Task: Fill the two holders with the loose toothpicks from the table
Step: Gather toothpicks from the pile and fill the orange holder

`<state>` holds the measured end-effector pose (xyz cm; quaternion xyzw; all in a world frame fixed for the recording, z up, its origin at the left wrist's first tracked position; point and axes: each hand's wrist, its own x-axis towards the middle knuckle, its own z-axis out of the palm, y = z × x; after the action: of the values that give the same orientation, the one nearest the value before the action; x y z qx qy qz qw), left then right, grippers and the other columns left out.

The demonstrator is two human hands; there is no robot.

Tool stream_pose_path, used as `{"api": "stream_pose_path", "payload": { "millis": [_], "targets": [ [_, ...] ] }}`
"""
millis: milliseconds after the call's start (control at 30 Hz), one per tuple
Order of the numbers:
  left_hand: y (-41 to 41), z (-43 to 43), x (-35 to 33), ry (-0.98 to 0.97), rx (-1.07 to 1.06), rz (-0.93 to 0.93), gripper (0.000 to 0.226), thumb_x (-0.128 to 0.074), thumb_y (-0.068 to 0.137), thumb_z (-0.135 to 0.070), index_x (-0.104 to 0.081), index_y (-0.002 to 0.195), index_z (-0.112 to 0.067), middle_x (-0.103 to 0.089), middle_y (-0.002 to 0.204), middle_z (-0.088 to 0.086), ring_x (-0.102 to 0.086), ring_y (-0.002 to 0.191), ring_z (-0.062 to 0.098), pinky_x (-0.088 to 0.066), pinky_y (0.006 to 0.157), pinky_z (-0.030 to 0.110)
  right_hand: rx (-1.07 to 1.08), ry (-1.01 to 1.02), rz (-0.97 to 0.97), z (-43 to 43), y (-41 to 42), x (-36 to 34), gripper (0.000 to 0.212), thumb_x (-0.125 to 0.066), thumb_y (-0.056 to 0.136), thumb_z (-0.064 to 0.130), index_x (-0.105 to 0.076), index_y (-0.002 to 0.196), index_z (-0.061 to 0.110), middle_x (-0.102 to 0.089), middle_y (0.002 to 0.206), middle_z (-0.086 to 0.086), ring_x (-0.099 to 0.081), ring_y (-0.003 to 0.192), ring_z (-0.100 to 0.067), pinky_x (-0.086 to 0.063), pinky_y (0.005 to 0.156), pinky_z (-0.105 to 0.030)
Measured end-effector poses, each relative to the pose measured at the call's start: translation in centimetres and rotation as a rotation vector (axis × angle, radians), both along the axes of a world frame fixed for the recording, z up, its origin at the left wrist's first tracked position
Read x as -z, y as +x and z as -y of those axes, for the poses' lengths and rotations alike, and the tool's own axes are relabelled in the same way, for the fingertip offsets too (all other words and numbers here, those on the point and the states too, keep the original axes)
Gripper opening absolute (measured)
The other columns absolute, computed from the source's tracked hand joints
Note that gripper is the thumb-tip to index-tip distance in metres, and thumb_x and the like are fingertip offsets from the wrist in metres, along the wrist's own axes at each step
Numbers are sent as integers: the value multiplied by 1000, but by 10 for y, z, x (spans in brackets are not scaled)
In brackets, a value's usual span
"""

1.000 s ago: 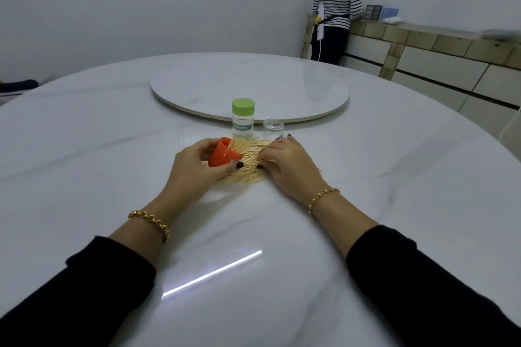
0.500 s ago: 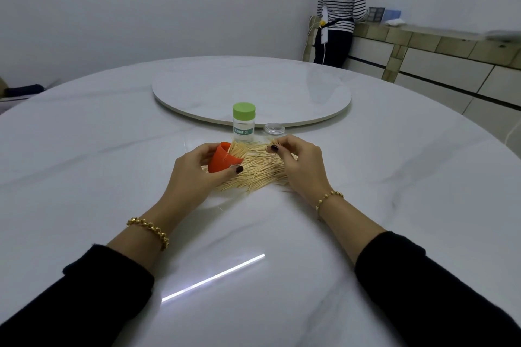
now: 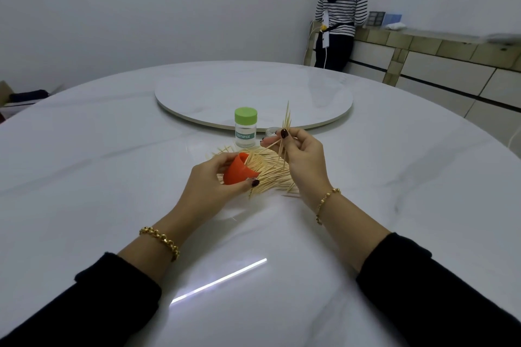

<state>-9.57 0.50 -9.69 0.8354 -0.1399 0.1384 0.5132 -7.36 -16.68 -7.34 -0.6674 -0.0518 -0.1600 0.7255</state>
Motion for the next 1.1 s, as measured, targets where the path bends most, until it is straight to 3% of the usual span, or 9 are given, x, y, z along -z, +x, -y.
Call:
{"api": "stream_pose_path", "payload": {
  "millis": [133, 300, 433, 600, 733, 867, 933, 1000, 1100],
  "targets": [
    [-1, 2, 0, -1, 7, -5, 53, -83, 70, -23, -63, 118, -21, -65, 105, -13, -60, 99, 0, -47, 73, 5, -56, 57, -27, -6, -5, -4, 18, -49, 99, 17, -62, 95, 6, -74, 89, -13, -71, 89, -25, -53, 91, -45],
    [-3, 4, -1, 6, 21, 2, 51, -83, 70, -22, -63, 117, -19, -65, 104, -11, -60, 97, -1, -45, 73, 3, -121, 139, -48, -16, -11, -8, 14, -49, 99, 15, -58, 92, 8, -73, 88, -11, -71, 88, -23, -55, 87, -44],
    [-4, 5, -2, -10, 15, 0, 48, -82, 71, -20, -62, 115, -21, -65, 101, -14, -59, 94, -4, -45, 72, 3, -97, 31, -29, -21, -14, -4, 16, -47, 100, 16, -58, 100, 5, -74, 91, -8, -70, 85, -23, -56, 83, -43],
    [-3, 2, -3, -36, -4, -7, 49, -81, 71, -23, -61, 116, -22, -65, 105, -11, -59, 97, 0, -46, 74, 3, -18, -53, -28, -20, -14, 1, 18, -48, 99, 13, -61, 88, 20, -73, 82, -7, -67, 80, -31, -54, 81, -44],
    [-4, 3, -4, -51, -2, -14, 49, -81, 71, -23, -61, 115, -24, -64, 103, -14, -59, 97, -2, -45, 73, 4, 36, -100, -20, -21, -11, 5, 20, -51, 95, 23, -66, 84, 32, -63, 89, -34, -55, 92, -55, -50, 84, -60],
    [-4, 4, -4, -43, -5, -14, 47, -81, 72, -22, -60, 113, -26, -63, 100, -18, -58, 94, -6, -45, 73, 4, 18, -114, 1, -21, -13, 3, 25, -48, 98, 15, -63, 83, 28, -73, 86, -11, -66, 81, -38, -53, 81, -56],
    [-3, 3, -3, -29, -6, -16, 45, -81, 72, -22, -61, 112, -24, -65, 102, -13, -59, 95, -4, -46, 73, 4, -24, -131, 22, -22, -14, 4, 26, -45, 99, 10, -62, 85, 25, -75, 88, -2, -66, 82, -40, -54, 78, -57],
    [-1, 3, 0, -7, -12, -11, 52, -82, 71, -23, -63, 119, -16, -67, 107, -6, -61, 98, 1, -46, 75, 4, -43, -143, 31, -24, -14, 5, 23, -44, 98, 8, -61, 89, 19, -75, 91, -1, -65, 86, -43, -53, 78, -58],
    [-1, 4, 1, -2, -10, 4, 58, -82, 71, -24, -61, 123, -13, -67, 110, -4, -61, 100, 4, -46, 76, 5, -54, -125, 26, -25, -15, 5, 19, -43, 99, 4, -61, 95, 9, -75, 92, -5, -70, 87, -26, -55, 83, -51]
  ]
}}
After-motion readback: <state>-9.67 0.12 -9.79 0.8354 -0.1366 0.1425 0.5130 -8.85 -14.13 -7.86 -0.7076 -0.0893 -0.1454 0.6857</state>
